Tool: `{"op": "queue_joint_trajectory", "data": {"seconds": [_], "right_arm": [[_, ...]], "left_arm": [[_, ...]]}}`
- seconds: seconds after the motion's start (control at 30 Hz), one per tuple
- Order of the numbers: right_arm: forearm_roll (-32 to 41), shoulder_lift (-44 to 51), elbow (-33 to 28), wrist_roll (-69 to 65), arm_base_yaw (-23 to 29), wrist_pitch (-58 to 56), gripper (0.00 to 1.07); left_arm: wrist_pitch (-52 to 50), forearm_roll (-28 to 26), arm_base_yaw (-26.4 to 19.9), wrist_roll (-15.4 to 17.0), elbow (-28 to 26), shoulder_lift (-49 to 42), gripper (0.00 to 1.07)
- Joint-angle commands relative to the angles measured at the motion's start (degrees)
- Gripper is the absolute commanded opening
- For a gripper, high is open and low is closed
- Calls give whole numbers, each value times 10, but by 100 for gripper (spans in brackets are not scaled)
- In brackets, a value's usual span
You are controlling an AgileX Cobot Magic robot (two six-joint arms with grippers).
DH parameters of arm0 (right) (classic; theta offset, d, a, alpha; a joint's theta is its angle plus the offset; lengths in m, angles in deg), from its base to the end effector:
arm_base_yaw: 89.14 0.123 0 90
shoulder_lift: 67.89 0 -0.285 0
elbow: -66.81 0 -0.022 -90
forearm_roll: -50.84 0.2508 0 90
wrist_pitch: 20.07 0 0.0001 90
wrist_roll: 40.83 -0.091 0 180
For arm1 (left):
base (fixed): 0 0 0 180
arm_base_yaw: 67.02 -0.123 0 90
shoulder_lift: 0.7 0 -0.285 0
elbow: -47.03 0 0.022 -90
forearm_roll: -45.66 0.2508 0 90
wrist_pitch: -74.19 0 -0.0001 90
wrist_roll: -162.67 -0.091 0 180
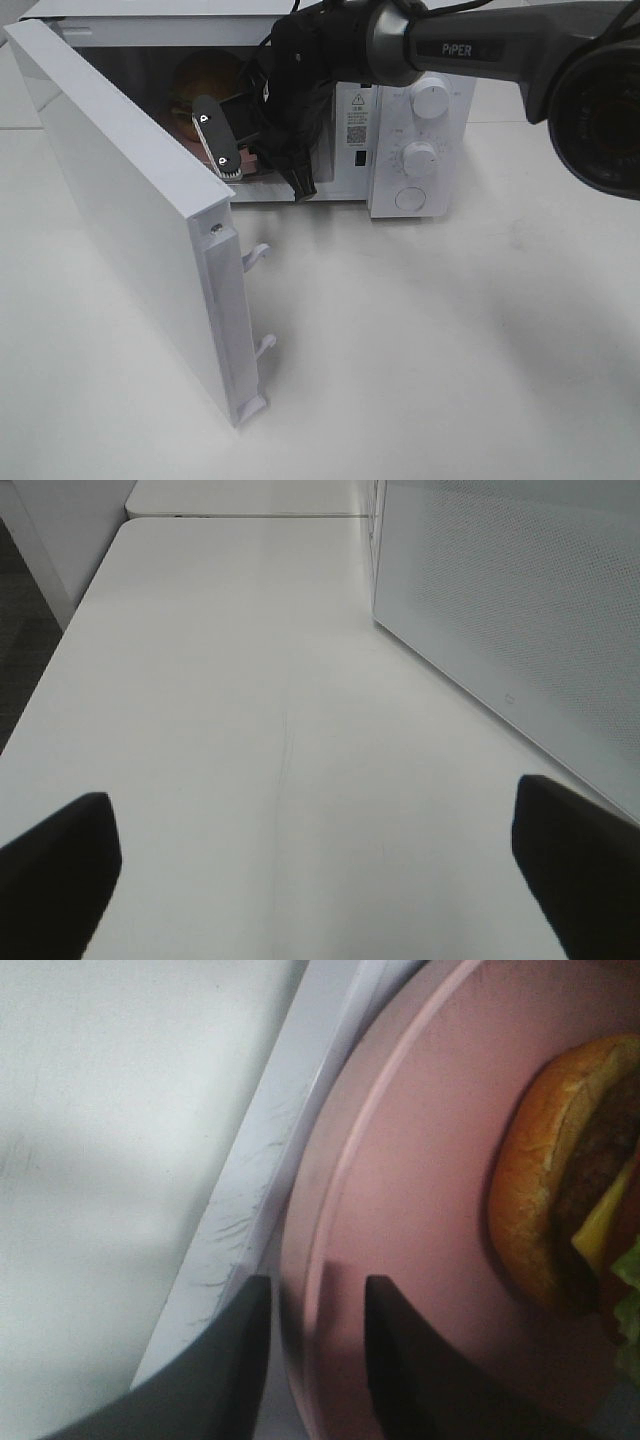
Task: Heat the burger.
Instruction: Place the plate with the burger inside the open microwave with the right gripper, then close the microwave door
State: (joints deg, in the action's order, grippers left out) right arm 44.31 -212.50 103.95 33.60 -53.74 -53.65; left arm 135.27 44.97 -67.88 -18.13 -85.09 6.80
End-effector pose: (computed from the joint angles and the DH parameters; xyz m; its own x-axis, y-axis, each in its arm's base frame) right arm 0.4397 0.3055 0.1632 0.4261 -0.9025 -0.0629 -0.7185 -0.2954 -0.6297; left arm -0.0072 -0.0011 0.2802 -0.4455 0.0015 -0.8953 -0.0019 1.0000 0.0026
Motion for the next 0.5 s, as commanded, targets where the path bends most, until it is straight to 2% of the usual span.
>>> {"op": "queue_joint_trajectory", "data": {"seconds": [0.03, 0.23, 0.3, 0.4, 0.47, 0.5], "right_arm": [[20, 7, -3, -13, -1, -7, 44], [32, 26, -42, -13, -1, 9, 52], [32, 55, -84, -21, -1, 45, 60], [33, 64, -96, -25, -1, 56, 62], [56, 93, -146, -32, -8, 89, 66], [56, 93, -146, -32, -8, 89, 66]], "left_arm": [[2, -1, -1, 1, -3, -9, 102], [2, -1, -1, -1, -3, -9, 102], [2, -1, -1, -1, -3, -9, 102], [2, -1, -1, -1, -3, -9, 102], [2, -1, -1, -1, -3, -9, 102], [2, -1, -1, -1, -3, -9, 102]]}}
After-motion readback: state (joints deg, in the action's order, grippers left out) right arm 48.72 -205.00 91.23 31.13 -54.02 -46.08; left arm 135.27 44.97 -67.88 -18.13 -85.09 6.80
